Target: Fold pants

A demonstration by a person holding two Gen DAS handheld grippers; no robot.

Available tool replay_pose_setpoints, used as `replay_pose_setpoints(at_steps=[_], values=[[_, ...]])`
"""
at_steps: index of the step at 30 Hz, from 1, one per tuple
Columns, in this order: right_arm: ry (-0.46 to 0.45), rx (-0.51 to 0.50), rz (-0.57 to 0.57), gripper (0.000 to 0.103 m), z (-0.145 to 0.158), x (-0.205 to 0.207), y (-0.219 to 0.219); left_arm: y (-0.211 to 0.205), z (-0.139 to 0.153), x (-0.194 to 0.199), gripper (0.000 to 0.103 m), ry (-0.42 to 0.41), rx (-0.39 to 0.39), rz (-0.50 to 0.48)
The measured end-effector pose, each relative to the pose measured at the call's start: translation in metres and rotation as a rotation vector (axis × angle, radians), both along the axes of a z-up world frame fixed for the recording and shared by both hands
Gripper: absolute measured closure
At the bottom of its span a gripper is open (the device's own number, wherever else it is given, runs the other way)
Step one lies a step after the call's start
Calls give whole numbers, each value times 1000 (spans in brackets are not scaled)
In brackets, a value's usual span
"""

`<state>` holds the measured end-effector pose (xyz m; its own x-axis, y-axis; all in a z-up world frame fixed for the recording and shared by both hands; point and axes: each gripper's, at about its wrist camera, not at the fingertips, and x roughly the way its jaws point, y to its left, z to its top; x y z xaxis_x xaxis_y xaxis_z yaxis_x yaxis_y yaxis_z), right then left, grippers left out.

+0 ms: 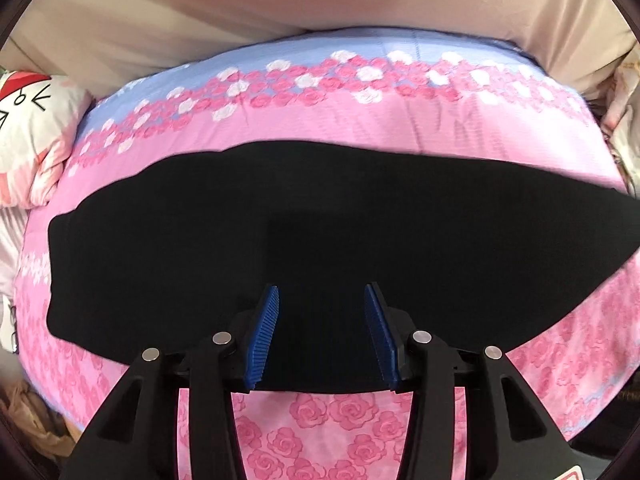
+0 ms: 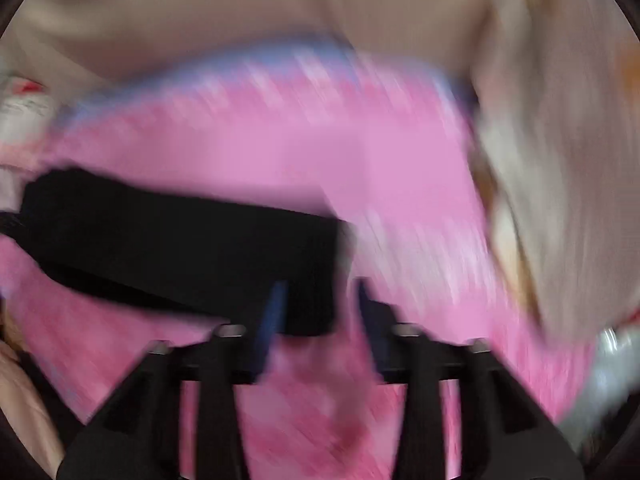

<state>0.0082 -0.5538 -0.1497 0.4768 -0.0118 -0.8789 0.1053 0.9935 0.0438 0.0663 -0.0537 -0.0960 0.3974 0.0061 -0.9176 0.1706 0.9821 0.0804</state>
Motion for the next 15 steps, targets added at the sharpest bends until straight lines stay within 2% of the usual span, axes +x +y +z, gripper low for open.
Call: replay_pose_setpoints(at_steps=[1, 2, 3, 5, 6, 7, 9, 10, 11, 12, 13, 14, 15], values=[[127, -78, -70, 58, -31, -9, -13, 1, -2, 0, 59, 11, -2, 1], [139, -74, -105, 58, -36, -16, -19, 1, -3, -2, 59, 14, 6, 8], [91, -25, -150, 58, -31, -24, -24, 3, -3, -3, 59, 14, 12, 12], [-75, 102, -222, 53, -4, -31, -26, 4, -4, -4, 59, 15, 25, 20], [-129, 150, -239, 41, 7, -27, -25, 4, -6, -4, 59, 21, 26, 24], [-162, 195, -237, 33, 15, -18, -22, 2, -8, -3, 59, 33, 24, 22], [-153, 216, -186, 32, 17, 15, -10, -4, -11, -1, 59, 44, 35, 13], [-136, 203, -164, 36, 13, 27, -5, -8, -10, 0, 59, 45, 34, 4], [-100, 177, -138, 52, 2, 46, 1, -12, -9, 1, 59, 44, 34, -2], [-58, 177, -95, 98, -9, 57, 6, -15, -7, 2, 59, 41, 30, -7], [-2, 166, -39, 97, -16, 68, 15, -18, -5, 2, 59, 38, 27, -13], [-26, 71, 27, 97, -5, 75, 31, -20, -2, 2, 59, 30, 40, -13], [-109, 27, 75, 97, 17, 74, 40, -19, 2, 1, 59, 17, 47, -12]])
